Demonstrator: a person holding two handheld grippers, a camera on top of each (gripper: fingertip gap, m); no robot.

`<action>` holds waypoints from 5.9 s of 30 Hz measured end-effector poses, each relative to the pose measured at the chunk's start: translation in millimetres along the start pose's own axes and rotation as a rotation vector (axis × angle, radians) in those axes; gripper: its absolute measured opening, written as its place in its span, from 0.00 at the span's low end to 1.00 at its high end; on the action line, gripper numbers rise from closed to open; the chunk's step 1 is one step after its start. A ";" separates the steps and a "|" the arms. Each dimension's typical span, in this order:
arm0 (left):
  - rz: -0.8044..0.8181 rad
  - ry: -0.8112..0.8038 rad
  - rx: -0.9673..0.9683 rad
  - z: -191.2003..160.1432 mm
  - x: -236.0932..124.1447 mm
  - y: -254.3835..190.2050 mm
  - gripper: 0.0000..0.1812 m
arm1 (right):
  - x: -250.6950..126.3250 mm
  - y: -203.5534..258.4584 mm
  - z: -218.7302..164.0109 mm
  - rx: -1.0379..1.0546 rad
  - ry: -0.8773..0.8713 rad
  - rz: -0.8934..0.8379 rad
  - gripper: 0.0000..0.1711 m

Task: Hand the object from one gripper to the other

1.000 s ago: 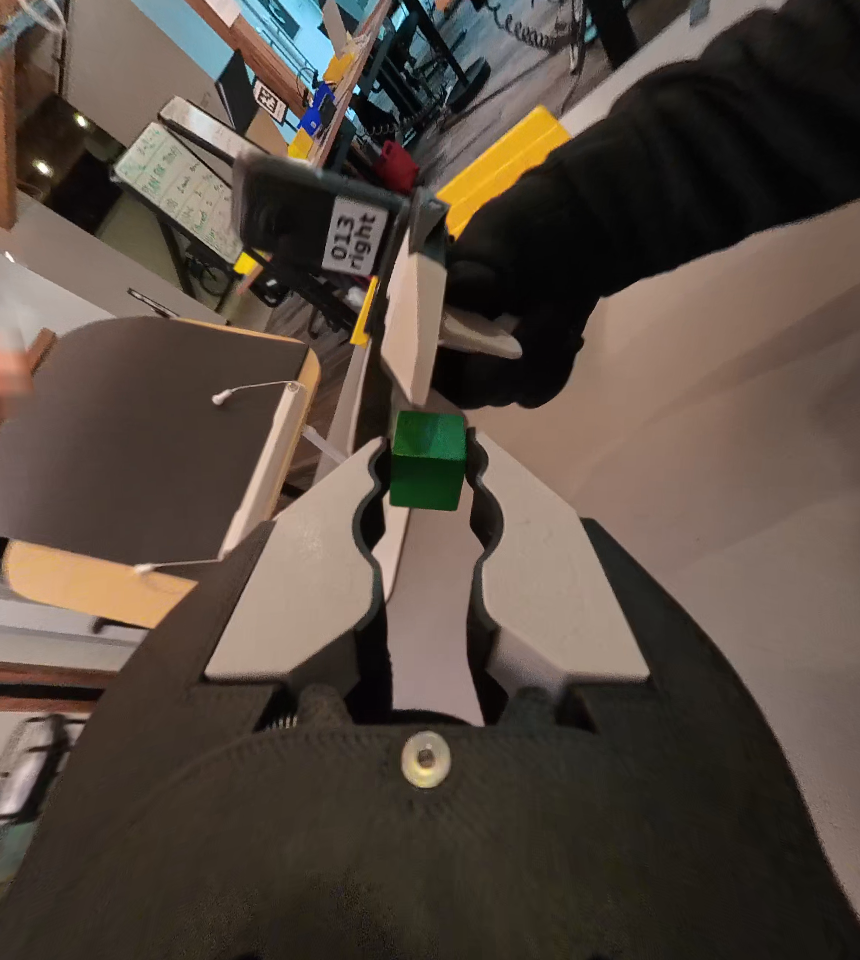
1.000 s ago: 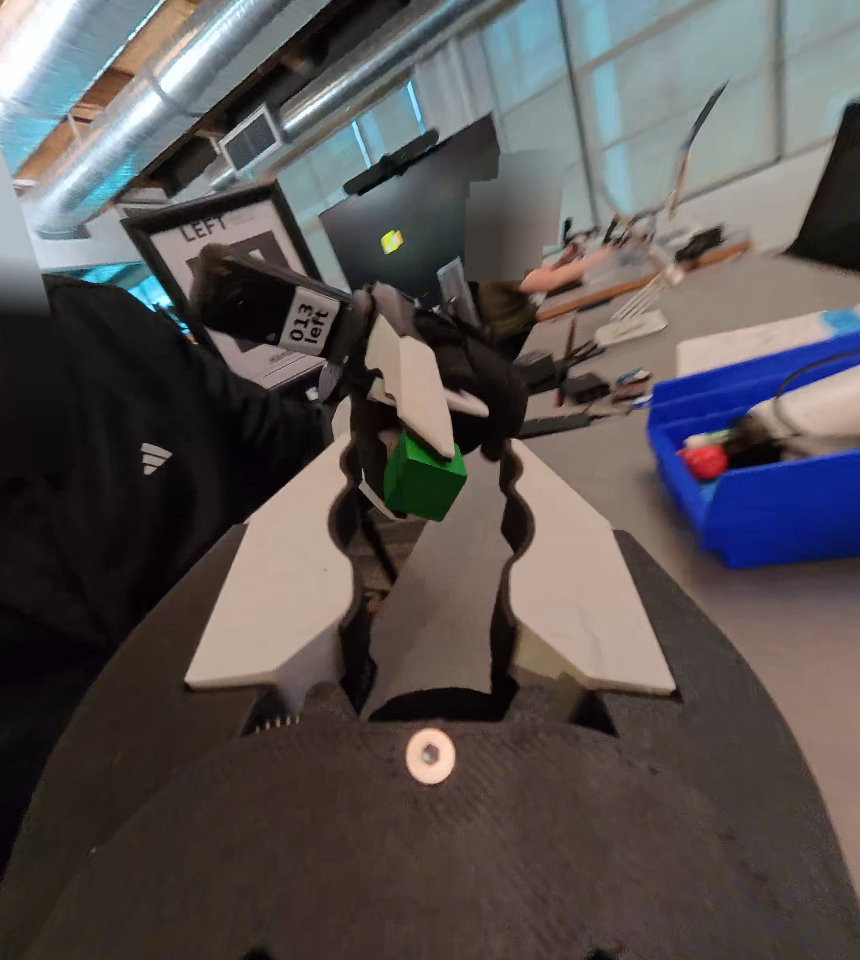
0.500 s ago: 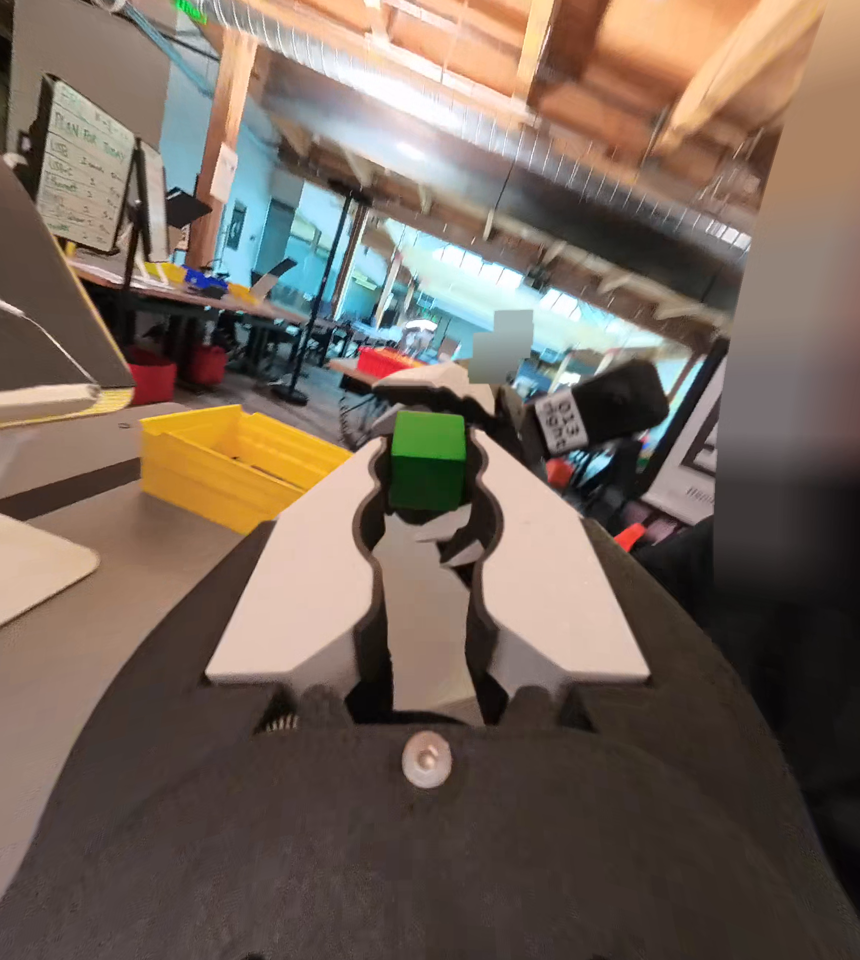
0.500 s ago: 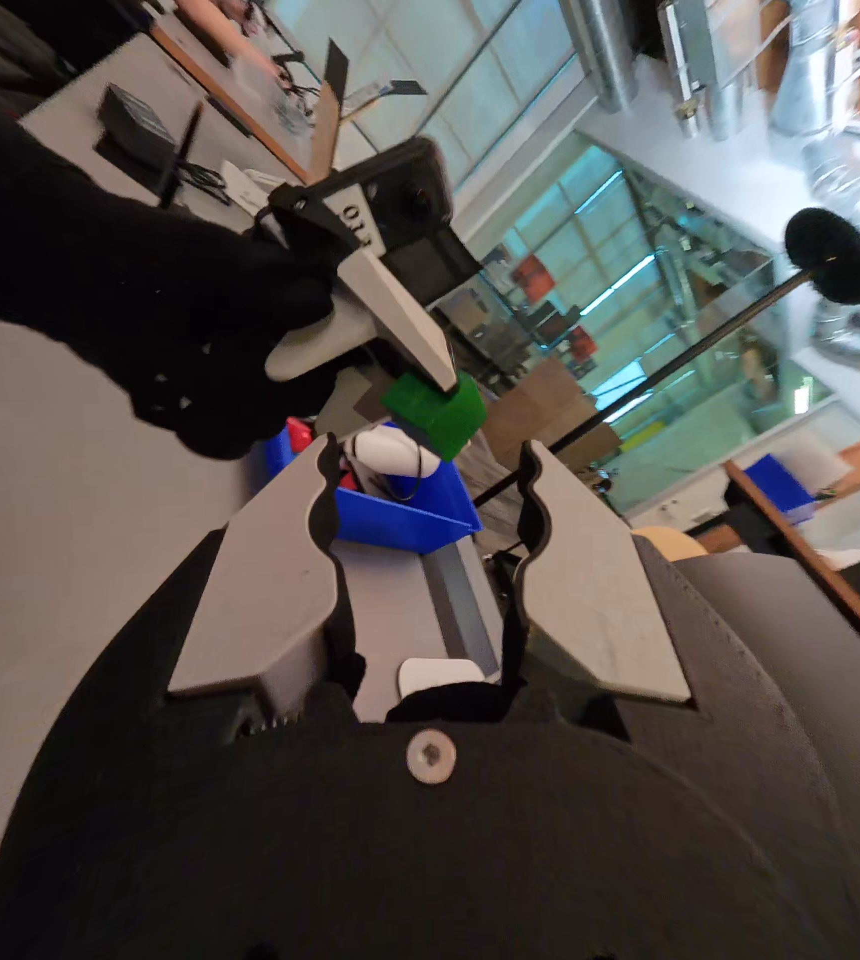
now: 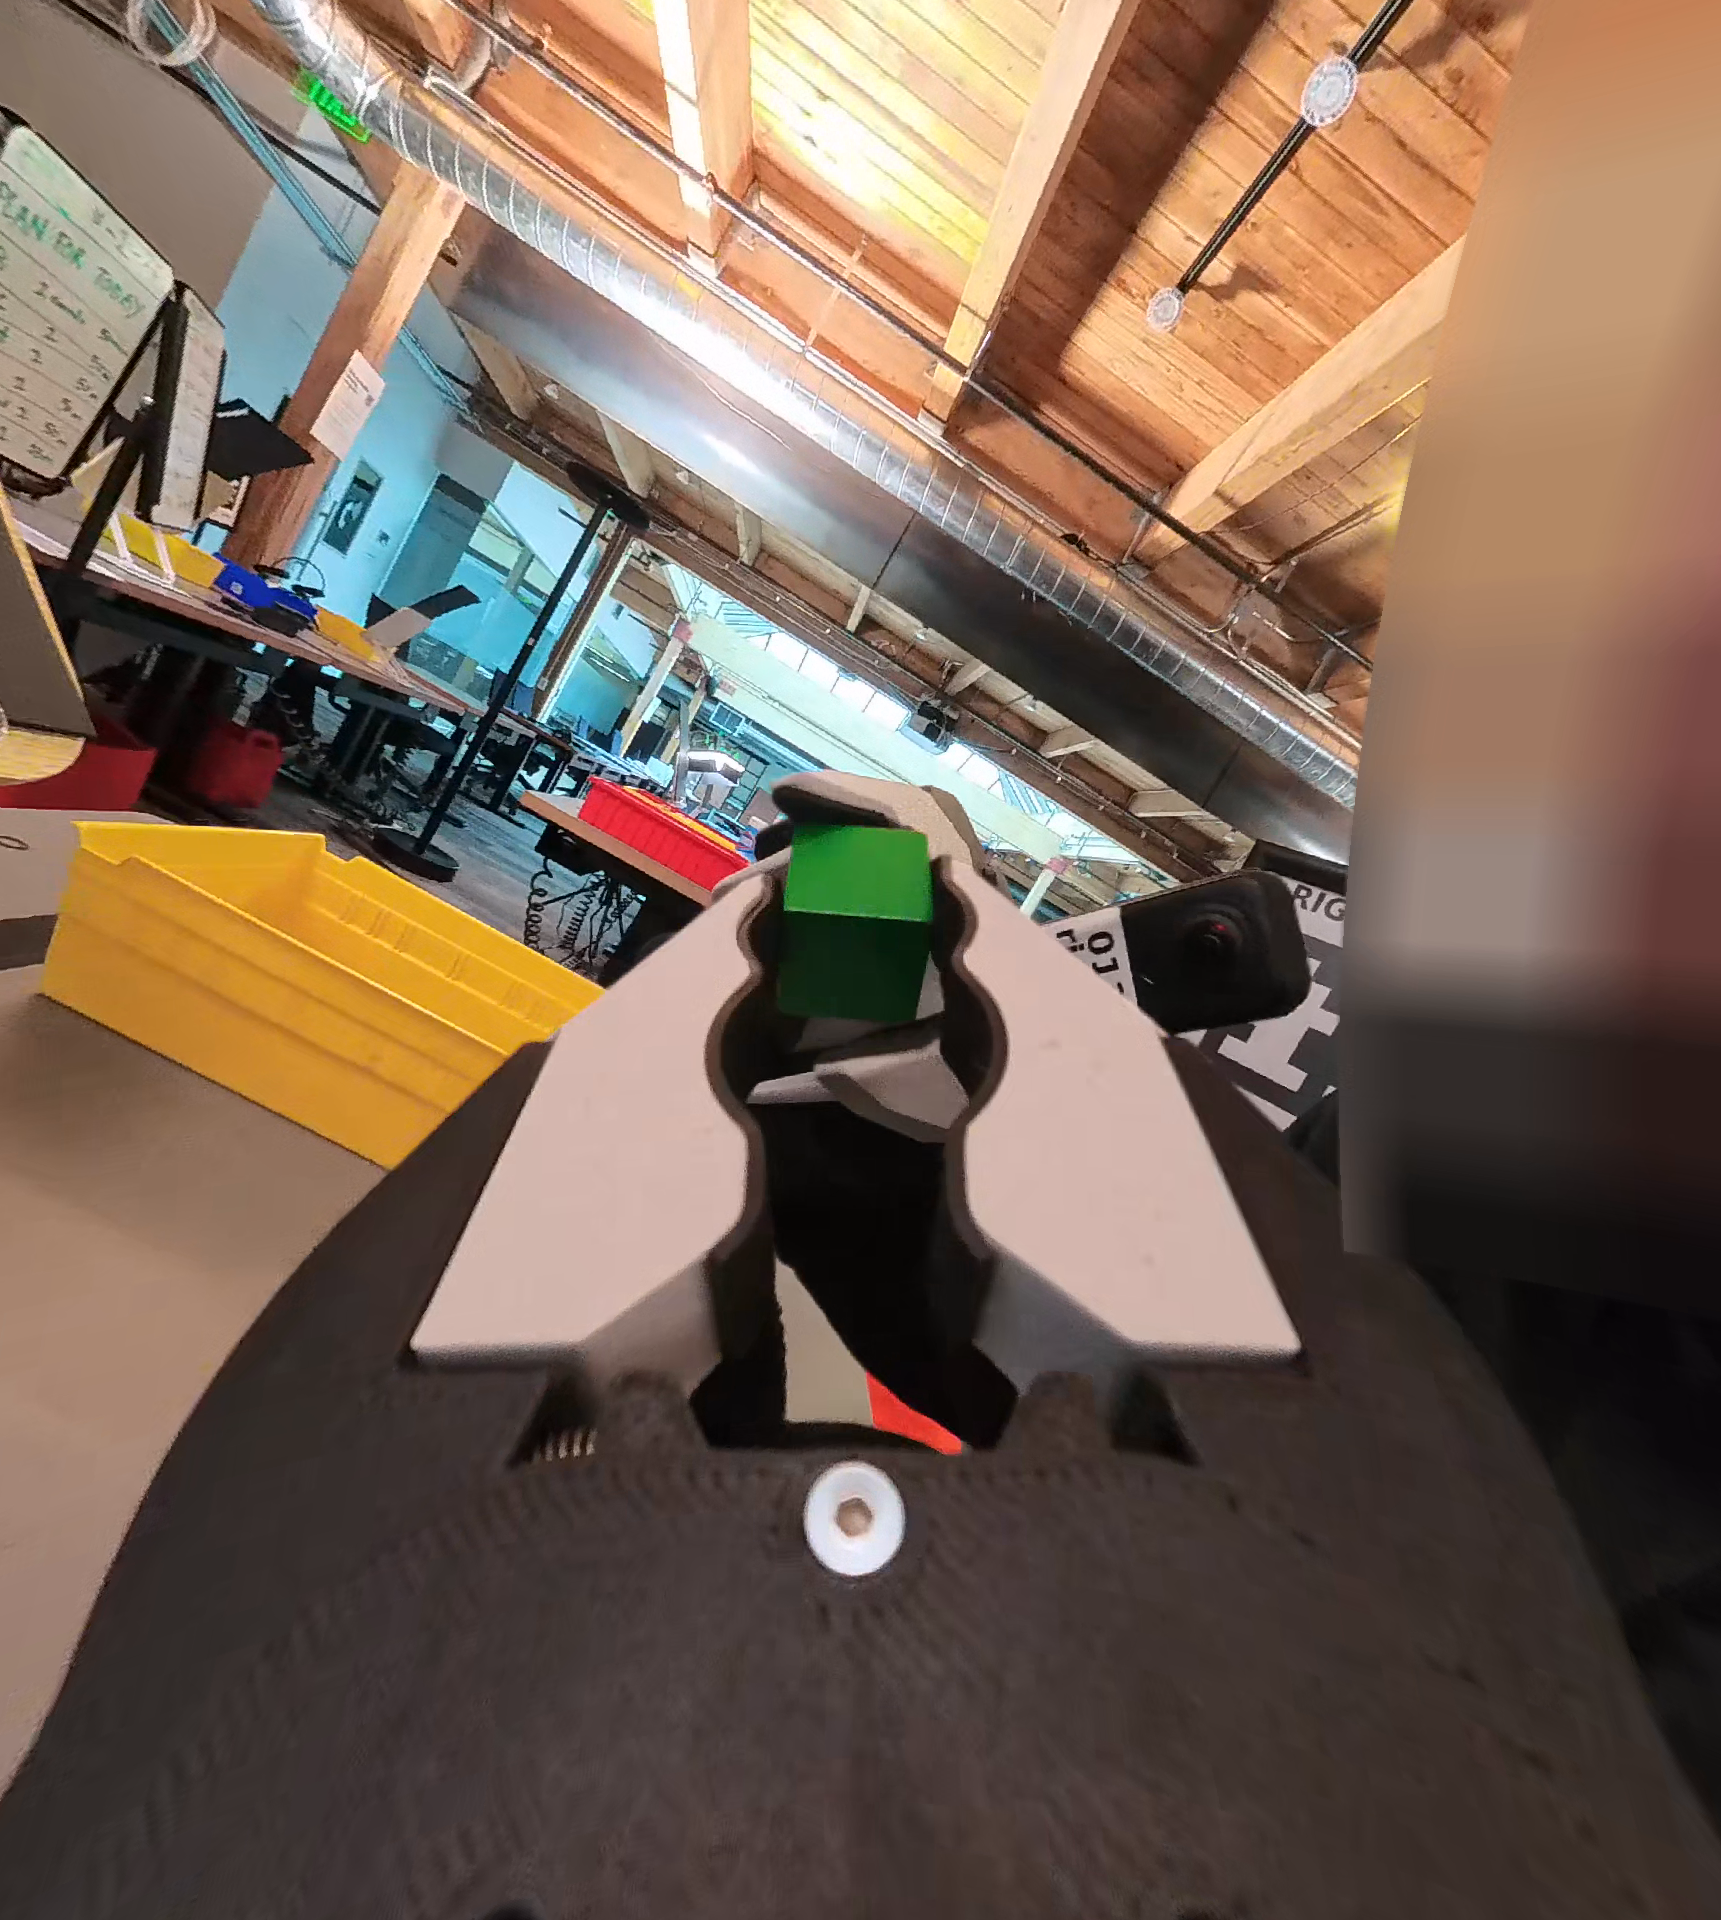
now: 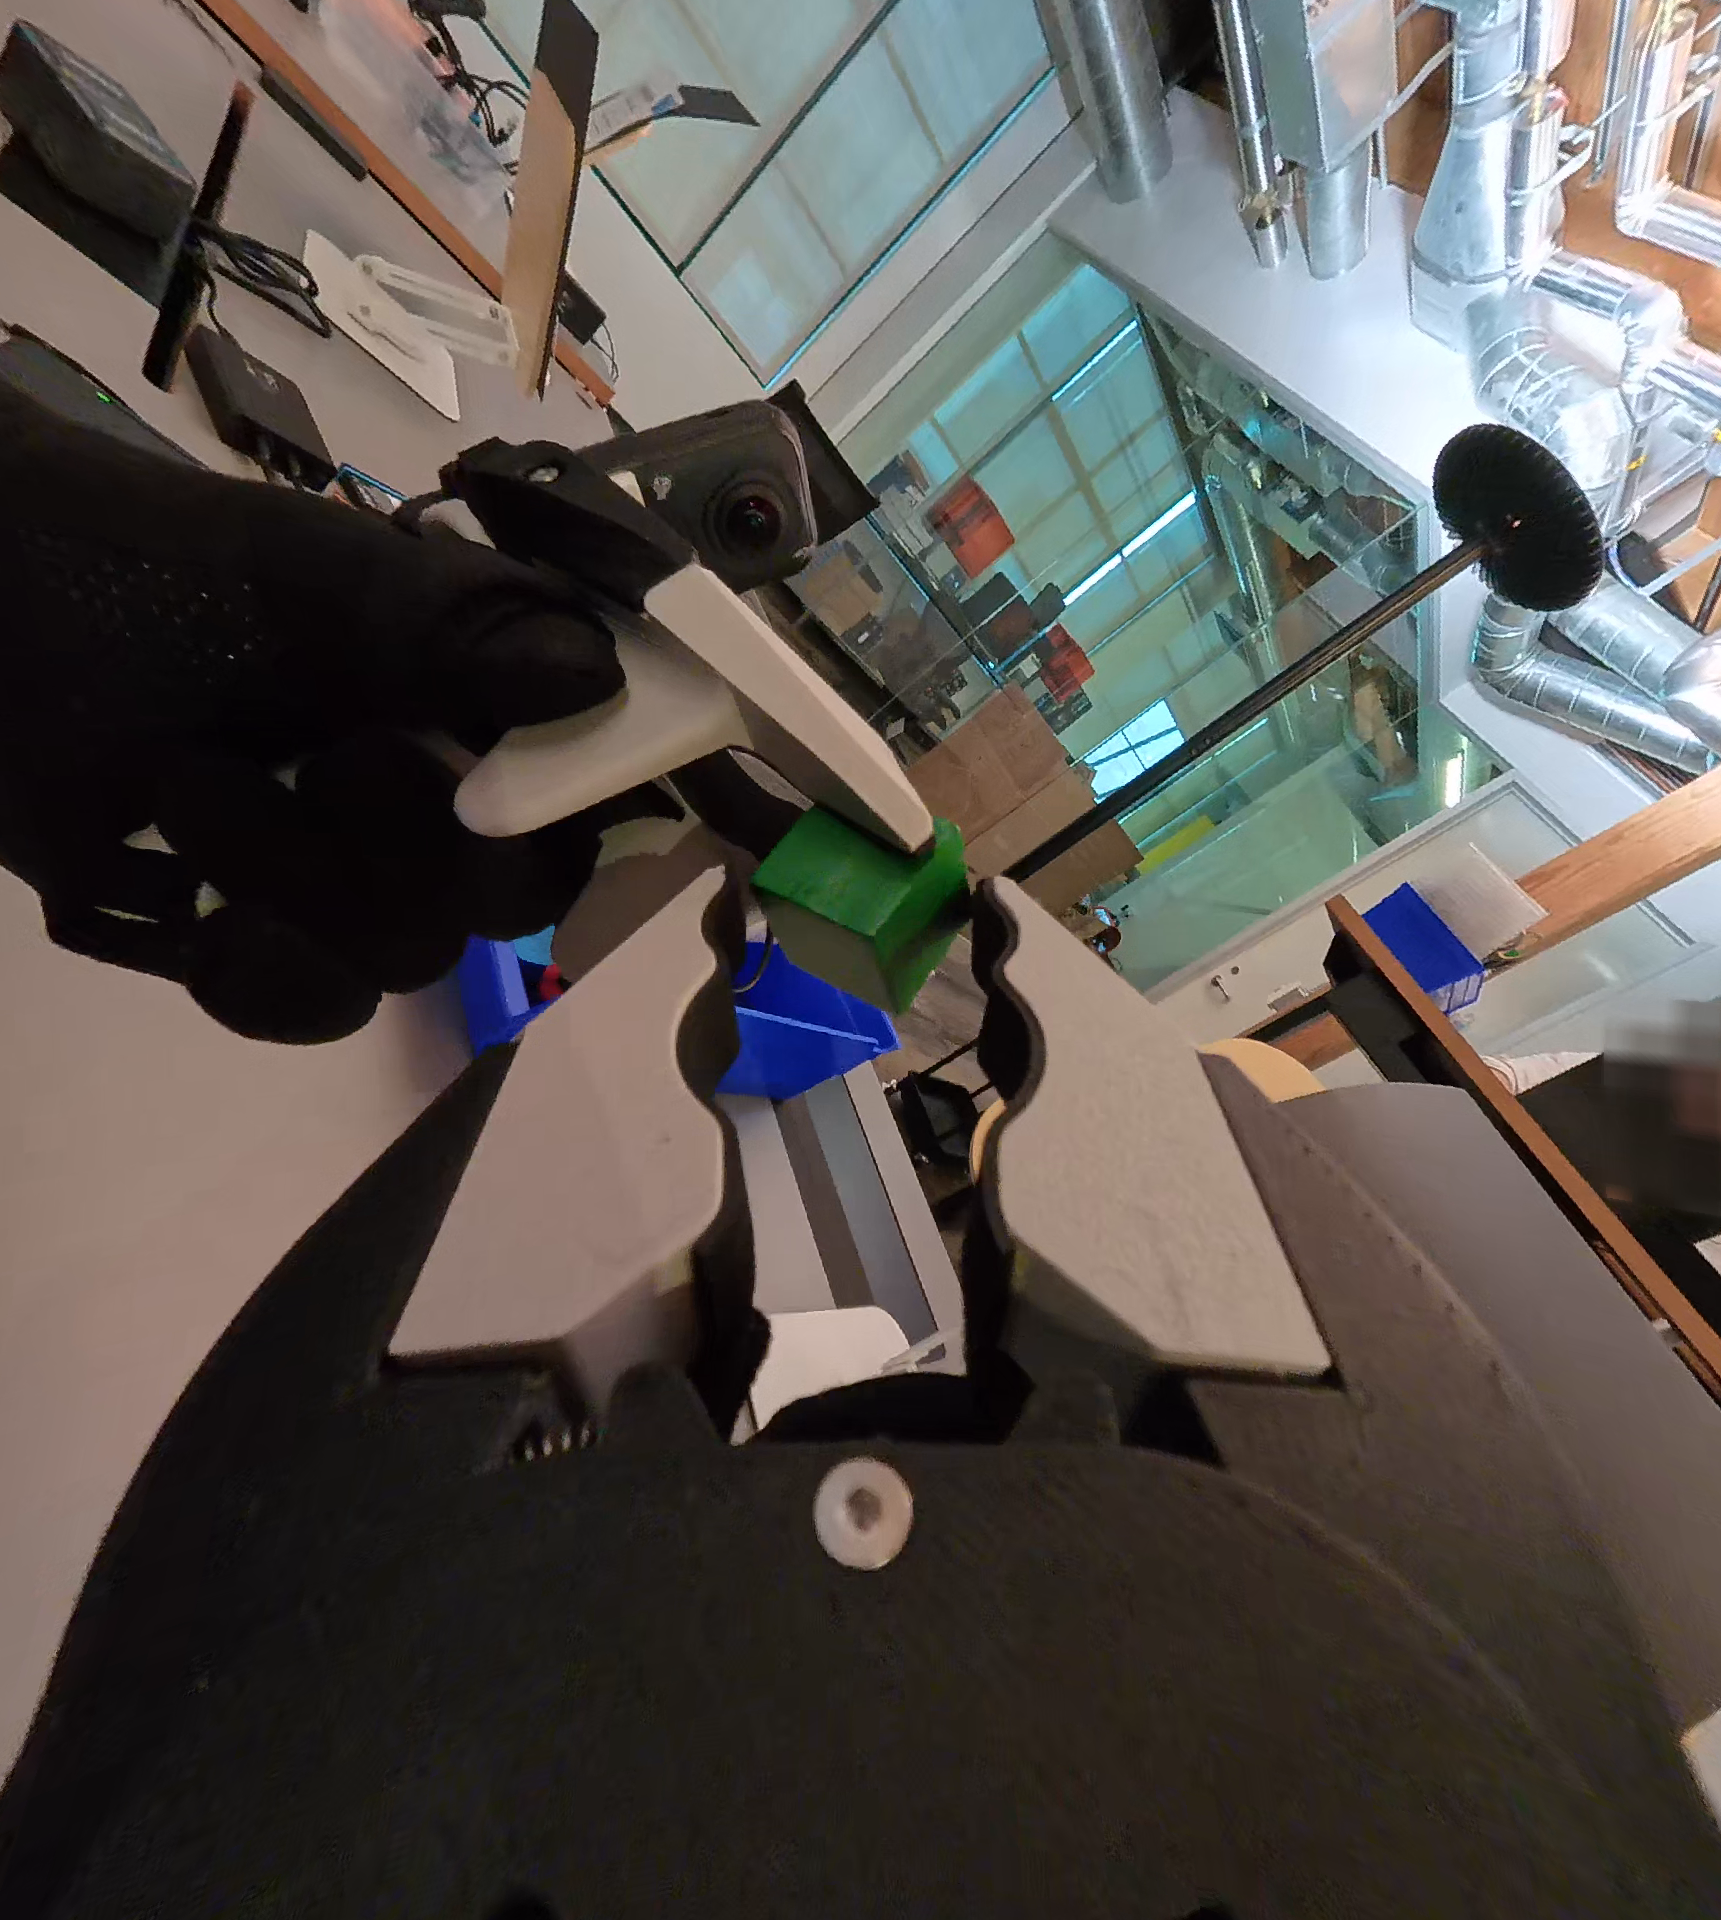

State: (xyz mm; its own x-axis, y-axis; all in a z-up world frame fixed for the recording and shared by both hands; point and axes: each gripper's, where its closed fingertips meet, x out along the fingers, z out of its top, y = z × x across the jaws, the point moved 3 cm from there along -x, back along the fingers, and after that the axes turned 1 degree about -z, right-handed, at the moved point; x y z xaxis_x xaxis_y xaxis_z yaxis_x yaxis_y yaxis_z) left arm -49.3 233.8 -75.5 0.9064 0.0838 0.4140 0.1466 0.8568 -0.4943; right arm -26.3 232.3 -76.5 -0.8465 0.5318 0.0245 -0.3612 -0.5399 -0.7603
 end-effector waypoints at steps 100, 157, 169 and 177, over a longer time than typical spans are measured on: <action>0.793 0.594 1.784 -8.2 -2.8 23.3 0.22 | 17.8 14.5 -29.7 1.634 -0.549 0.609 0.24; 0.361 1.265 1.072 -65.1 -42.4 26.3 0.19 | 8.5 68.6 -53.5 1.185 -0.014 0.803 0.29; 0.313 1.202 1.014 -62.7 -40.6 22.2 0.13 | 8.0 64.3 -50.1 1.199 -0.093 0.803 0.13; 0.308 1.193 1.025 -63.4 -38.5 21.9 0.09 | 7.4 65.3 -48.9 1.212 -0.111 0.820 0.14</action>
State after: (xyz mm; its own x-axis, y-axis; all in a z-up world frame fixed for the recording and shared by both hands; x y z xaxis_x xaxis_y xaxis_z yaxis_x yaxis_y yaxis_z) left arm -55.9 217.1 -150.8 0.6980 0.3046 -0.6481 0.0384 0.8878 0.4586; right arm -37.0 232.9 -157.7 -0.9770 -0.2086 -0.0449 0.1722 -0.8949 0.4116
